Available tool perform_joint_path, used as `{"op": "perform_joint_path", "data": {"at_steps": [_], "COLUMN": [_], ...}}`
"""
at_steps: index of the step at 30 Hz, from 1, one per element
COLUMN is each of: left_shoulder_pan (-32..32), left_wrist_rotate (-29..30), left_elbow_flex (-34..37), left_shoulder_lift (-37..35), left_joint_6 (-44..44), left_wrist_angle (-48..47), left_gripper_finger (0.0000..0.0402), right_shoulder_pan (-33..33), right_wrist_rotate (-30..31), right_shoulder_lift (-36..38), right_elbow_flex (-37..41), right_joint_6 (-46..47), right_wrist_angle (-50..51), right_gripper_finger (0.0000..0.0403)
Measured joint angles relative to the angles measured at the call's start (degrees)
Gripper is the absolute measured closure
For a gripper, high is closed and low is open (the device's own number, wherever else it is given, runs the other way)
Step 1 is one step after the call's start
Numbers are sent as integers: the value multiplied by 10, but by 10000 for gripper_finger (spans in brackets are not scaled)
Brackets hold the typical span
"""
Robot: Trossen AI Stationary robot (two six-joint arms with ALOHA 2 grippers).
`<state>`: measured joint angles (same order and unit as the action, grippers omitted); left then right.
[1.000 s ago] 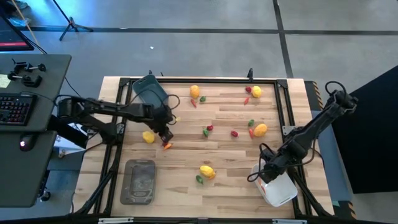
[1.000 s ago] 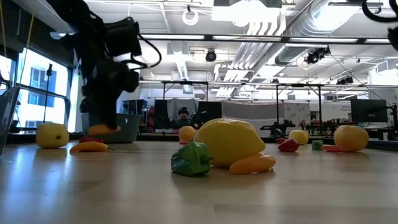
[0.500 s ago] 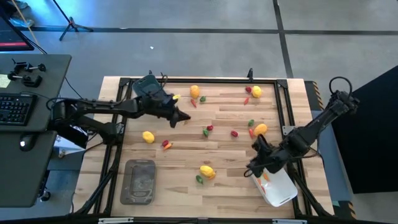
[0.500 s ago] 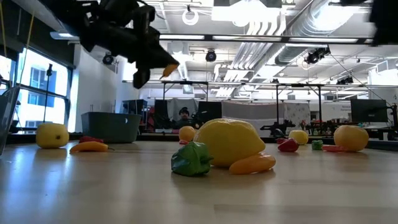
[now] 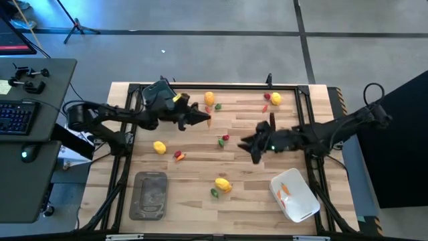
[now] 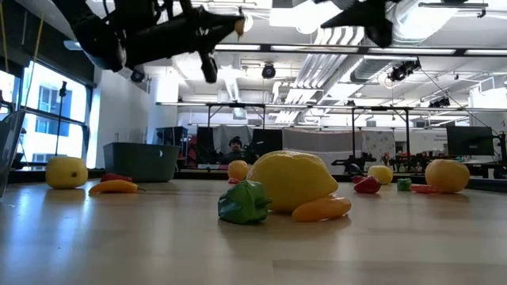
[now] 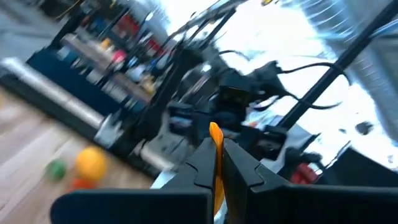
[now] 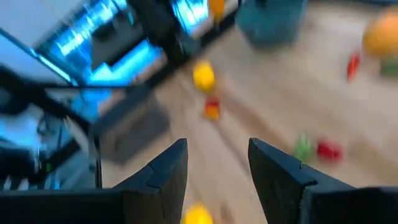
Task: Sort produce into baskets
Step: Put the light orange chili pepper into the white bin
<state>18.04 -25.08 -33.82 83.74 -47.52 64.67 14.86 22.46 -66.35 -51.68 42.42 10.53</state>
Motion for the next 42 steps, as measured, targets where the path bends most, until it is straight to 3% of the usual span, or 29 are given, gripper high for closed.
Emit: {"op": "perform_joint_path", "data": {"at_steps": [10,17,25,32,37,42], "left_shoulder_pan": [-10,-10,-25,-32,-32,-32], "left_wrist_rotate": [6,6,7,10,12,17], "left_elbow_flex": [-70,-90,-90,-90,-90,-90], "left_shoulder_lift": [19,19,19,19,19,19], "left_joint_6": [-7,1,12,12,12,12], "left_wrist_angle": [22,15,7,6,5,-8], "left_gripper_finger": [401,401,401,401,401,401], "right_shoulder_pan": [-79,-87,-101,-100,-108,-119], "right_wrist_rotate": [-16,-19,-41,-51,-72,-86], "right_shoulder_lift": [-23,-53,-104,-139,-154,-155], "right_elbow_flex": [0,0,0,0,0,0], "right_joint_6": [-93,-104,-155,-189,-197,-195], "right_wrist_angle": [-141,-204,-337,-389,-431,-436], "right_gripper_finger": [229,194,192,192,211,278]}}
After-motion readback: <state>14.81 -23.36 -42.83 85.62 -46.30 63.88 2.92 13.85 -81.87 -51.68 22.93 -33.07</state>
